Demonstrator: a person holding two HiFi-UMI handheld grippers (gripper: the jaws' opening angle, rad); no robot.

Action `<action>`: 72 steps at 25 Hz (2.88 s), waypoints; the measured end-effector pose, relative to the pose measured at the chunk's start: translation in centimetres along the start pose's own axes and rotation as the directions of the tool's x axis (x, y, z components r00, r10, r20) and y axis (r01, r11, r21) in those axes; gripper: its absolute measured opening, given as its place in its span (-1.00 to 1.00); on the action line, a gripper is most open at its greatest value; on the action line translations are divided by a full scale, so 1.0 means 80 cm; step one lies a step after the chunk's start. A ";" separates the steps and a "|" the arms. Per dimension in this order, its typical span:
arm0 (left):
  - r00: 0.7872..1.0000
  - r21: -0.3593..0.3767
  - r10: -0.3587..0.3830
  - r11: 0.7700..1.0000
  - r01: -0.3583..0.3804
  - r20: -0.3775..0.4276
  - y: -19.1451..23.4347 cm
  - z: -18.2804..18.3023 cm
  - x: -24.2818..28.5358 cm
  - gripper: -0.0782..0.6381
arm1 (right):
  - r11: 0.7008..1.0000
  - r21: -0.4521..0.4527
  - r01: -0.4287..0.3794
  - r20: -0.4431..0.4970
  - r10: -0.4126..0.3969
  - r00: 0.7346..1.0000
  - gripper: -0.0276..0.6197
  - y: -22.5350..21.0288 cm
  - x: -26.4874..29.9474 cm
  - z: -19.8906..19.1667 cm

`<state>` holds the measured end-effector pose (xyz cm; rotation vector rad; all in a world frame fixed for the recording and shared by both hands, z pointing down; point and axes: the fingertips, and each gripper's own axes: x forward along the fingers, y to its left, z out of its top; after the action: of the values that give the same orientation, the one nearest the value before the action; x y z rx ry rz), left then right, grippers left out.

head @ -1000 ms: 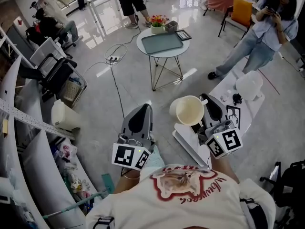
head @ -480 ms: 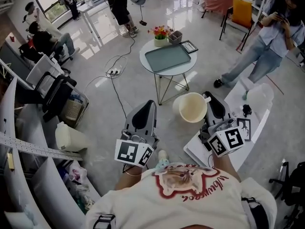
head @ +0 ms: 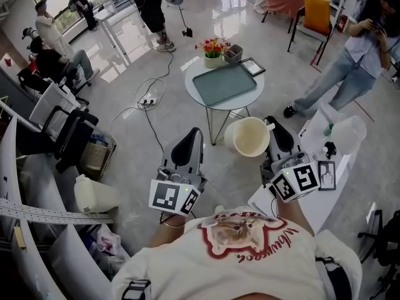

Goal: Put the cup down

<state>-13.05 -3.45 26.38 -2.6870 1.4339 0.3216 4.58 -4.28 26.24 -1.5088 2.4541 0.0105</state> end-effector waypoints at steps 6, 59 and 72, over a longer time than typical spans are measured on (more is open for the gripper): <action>1.000 -0.035 -0.007 0.999 0.006 -0.018 0.019 -0.026 0.029 -0.74 | 0.999 0.018 0.035 -0.009 -0.035 0.999 -0.81 -0.026 0.024 -0.015; 0.972 -0.044 0.099 0.993 -0.111 -0.212 0.289 -0.216 0.372 -0.74 | 0.999 0.040 0.001 -0.219 0.008 0.976 -0.81 -0.294 0.469 -0.303; 0.942 -0.068 0.108 0.988 -0.136 -0.317 0.303 -0.259 0.338 -0.74 | 0.999 -0.017 -0.050 -0.369 0.040 0.928 -0.81 -0.310 0.493 -0.456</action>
<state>-15.46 -42.46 41.29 -2.8249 1.7117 -0.0401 1.64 -55.39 55.85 -1.5868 2.7867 -0.2580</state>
